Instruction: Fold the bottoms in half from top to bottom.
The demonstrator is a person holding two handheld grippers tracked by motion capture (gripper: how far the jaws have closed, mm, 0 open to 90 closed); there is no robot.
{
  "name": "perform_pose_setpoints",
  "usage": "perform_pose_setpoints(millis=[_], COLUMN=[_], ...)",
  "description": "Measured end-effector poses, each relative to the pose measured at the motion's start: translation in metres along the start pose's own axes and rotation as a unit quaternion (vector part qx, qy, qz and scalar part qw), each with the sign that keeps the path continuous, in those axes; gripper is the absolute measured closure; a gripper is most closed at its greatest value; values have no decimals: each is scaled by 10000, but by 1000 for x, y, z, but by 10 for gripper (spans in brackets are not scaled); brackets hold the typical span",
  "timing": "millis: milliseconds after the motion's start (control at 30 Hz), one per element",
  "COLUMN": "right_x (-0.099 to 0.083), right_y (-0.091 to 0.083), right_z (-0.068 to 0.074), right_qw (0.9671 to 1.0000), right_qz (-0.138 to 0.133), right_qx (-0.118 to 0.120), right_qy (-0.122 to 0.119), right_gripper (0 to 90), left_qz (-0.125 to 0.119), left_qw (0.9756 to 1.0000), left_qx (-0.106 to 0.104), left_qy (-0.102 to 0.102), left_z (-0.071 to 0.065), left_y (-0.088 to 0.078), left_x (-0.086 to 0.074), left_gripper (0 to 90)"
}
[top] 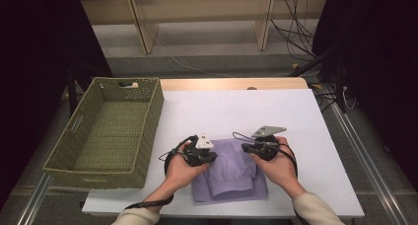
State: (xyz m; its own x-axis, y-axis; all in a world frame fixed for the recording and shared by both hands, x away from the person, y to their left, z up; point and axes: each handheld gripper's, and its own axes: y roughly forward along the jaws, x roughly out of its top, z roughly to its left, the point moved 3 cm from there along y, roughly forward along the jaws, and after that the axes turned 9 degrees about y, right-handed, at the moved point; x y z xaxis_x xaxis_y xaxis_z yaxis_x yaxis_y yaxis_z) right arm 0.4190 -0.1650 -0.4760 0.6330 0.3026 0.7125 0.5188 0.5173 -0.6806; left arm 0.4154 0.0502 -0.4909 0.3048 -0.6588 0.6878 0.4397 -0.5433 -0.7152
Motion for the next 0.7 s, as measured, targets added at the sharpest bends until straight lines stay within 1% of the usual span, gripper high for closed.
perform_pose_setpoints(millis=[67,100,133,167,233,267,300,367,433,467,533,567,600,633,700], right_x=[3,3,4,4,3,1,0,-3,-3,-3,-1,0,2,3,3], right_y=[11,16,19,22,26,28,30,33,32,32,27,25,23,21,18], right_z=[-4,-6,-6,-8,-11,-12,-15,-19,-18,-18,-16,-17,-17,-19,-23], right_qw=[9999,9998,9997,9995,9987,9985,9982,9982,9983,9982,9983,9981,9979,9974,9963], right_qz=[35,101,108,112,179,247,260,282,287,262,226,160,102,38,1], right_qx=[-133,-197,-223,-295,-453,-494,-533,-522,-513,-535,-534,-587,-634,-711,-853], right_qy=[-10,-28,14,-84,-144,-41,-87,-14,-7,-44,-24,-85,-70,-117,-128], right_gripper=[900,900,900,900,900,900,900,900,900,900,900,900,900,900,900], left_qz=[48,49,85,117,189,206,243,243,253,253,246,234,225,226,226], left_qw=[9999,9998,9997,9996,9993,9992,9991,9991,9990,9990,9990,9990,9990,9989,9989], left_qx=[114,146,172,215,291,315,326,324,337,341,347,349,355,368,376], left_qy=[-86,-112,-125,-128,-125,-125,-114,-143,-133,-130,-137,-146,-161,-160,-163], left_z=[9,11,13,15,18,19,19,19,19,19,18,19,19,19,20], left_y=[4,5,7,8,11,12,13,14,14,14,14,14,14,14,14], left_x=[-2,-3,-4,-5,-8,-10,-11,-12,-12,-12,-12,-12,-12,-13,-13], left_gripper=[850,850,850,850,854,856,857,859,859,859,859,859,859,861,863])
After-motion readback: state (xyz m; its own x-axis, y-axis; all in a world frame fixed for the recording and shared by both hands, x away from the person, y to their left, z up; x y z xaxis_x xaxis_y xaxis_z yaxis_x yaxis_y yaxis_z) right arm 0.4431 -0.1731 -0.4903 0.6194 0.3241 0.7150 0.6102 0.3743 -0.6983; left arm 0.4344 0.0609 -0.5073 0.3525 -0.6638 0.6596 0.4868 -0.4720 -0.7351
